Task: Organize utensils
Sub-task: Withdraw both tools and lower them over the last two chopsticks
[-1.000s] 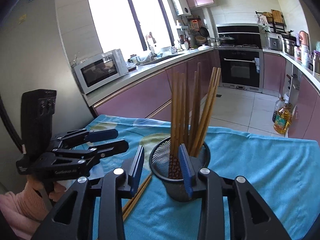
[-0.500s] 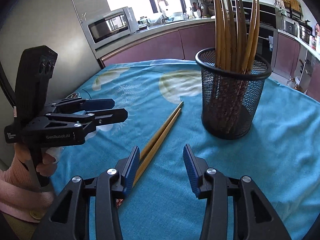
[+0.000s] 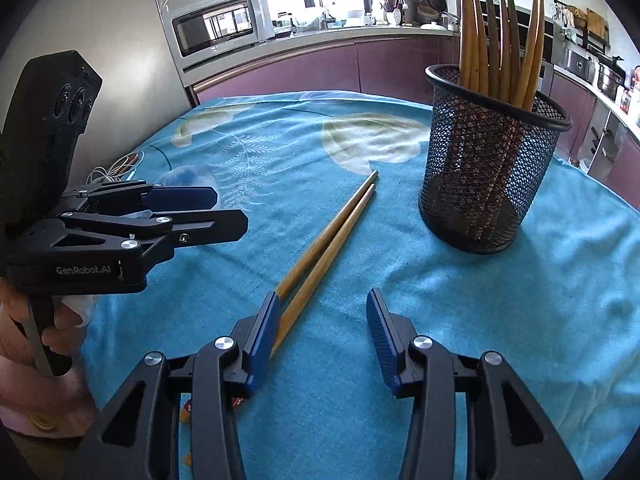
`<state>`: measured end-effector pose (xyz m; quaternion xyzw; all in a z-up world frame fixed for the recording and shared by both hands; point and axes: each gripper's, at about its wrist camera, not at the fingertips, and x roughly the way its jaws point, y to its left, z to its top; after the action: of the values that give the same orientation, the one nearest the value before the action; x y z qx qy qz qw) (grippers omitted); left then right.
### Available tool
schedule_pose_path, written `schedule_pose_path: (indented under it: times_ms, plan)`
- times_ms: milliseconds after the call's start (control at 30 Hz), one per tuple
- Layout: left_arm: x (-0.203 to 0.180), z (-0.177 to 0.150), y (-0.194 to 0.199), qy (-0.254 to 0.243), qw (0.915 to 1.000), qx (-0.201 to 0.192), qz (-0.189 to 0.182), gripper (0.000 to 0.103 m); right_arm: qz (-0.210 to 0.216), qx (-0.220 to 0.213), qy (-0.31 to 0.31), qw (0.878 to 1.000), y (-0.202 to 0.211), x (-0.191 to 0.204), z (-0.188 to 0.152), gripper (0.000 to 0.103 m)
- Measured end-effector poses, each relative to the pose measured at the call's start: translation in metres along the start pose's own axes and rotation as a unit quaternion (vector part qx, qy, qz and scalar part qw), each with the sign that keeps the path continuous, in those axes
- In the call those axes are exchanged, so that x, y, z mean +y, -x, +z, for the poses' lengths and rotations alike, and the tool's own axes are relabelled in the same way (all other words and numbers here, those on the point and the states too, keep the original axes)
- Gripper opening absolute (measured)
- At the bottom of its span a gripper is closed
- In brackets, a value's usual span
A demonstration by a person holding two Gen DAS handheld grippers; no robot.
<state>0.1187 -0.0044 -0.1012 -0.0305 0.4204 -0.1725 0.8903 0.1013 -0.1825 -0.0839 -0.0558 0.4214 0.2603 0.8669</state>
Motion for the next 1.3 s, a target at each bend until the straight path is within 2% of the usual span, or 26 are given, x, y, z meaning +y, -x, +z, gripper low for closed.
schedule_pose_path:
  times_ms: [167, 367, 567, 867, 1300]
  plan:
    - [-0.005, -0.003, -0.005, -0.003, 1.0000, 0.006, -0.005, 0.060, -0.011, 0.003, 0.005, 1.000, -0.003, 0.003, 0.001, 0.043]
    - [-0.010, -0.005, -0.008, -0.009, 0.9999, 0.008, -0.009, 0.060, -0.013, 0.001, -0.011, 1.000, -0.001, -0.005, 0.000, 0.030]
    - [-0.016, -0.005, -0.010, -0.019, 0.9996, 0.010, -0.016, 0.060, 0.002, 0.002, -0.031, 1.000, 0.001, -0.015, -0.001, 0.025]
    - [-0.034, -0.007, -0.019, -0.046, 0.9984, 0.020, -0.028, 0.057, 0.010, 0.005, -0.043, 0.999, 0.002, -0.022, -0.001, 0.021]
    - [-0.042, -0.001, -0.030, -0.052, 0.9980, 0.031, -0.014, 0.055, 0.008, 0.005, -0.043, 0.999, 0.000, -0.026, 0.002, 0.020]
